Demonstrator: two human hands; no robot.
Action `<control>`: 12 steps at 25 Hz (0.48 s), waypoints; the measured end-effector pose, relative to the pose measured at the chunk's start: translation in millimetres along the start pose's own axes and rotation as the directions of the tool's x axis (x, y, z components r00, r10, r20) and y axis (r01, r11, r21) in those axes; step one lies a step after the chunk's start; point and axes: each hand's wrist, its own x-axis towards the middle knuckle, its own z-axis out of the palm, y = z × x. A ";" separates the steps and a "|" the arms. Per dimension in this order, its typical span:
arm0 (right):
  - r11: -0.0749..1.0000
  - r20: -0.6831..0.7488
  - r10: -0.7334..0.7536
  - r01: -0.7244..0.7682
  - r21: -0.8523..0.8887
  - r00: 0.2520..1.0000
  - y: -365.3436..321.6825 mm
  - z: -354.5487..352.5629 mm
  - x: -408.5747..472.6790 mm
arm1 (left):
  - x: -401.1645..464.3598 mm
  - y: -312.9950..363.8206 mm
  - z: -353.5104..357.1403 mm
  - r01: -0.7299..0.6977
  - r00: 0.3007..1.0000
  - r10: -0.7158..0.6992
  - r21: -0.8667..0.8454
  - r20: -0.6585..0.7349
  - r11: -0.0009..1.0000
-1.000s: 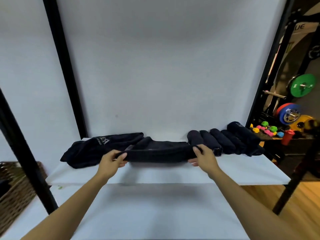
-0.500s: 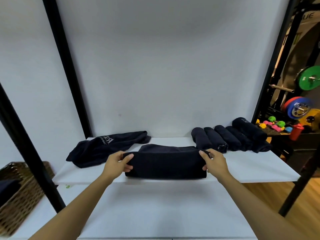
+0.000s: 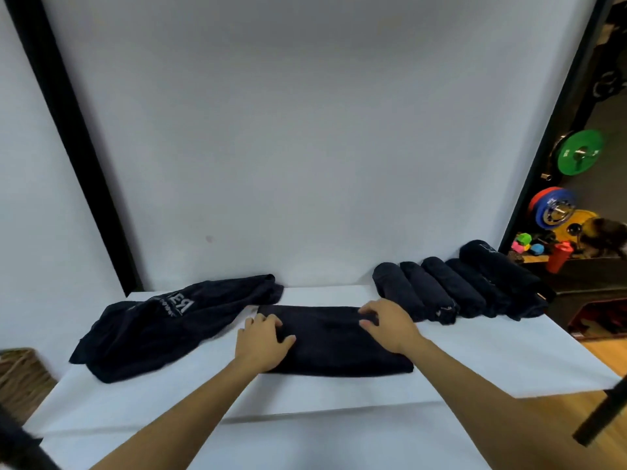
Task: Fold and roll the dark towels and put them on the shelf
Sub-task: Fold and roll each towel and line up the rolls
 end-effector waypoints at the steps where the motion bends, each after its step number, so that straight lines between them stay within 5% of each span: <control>1: 0.997 0.061 -0.064 0.067 -0.038 0.996 -2.8 10.3 1.3 | -3.7 5.7 7.1 -0.022 1.000 0.020 0.113 0.023 0.993; 6: 0.943 0.209 -0.089 0.150 -0.298 0.974 -10.3 36.3 8.2 | -5.9 31.3 26.2 -0.051 0.996 0.017 0.380 0.091 0.924; 10: 0.884 0.143 -0.031 0.094 -0.458 0.989 -20.3 36.2 -4.8 | 26.8 25.8 25.9 -0.232 0.947 0.127 0.354 0.296 0.906; 12: 0.860 0.130 -0.003 0.069 -0.506 0.991 -25.8 32.4 -11.0 | 46.2 24.7 18.9 -0.327 0.932 0.244 0.333 0.267 0.884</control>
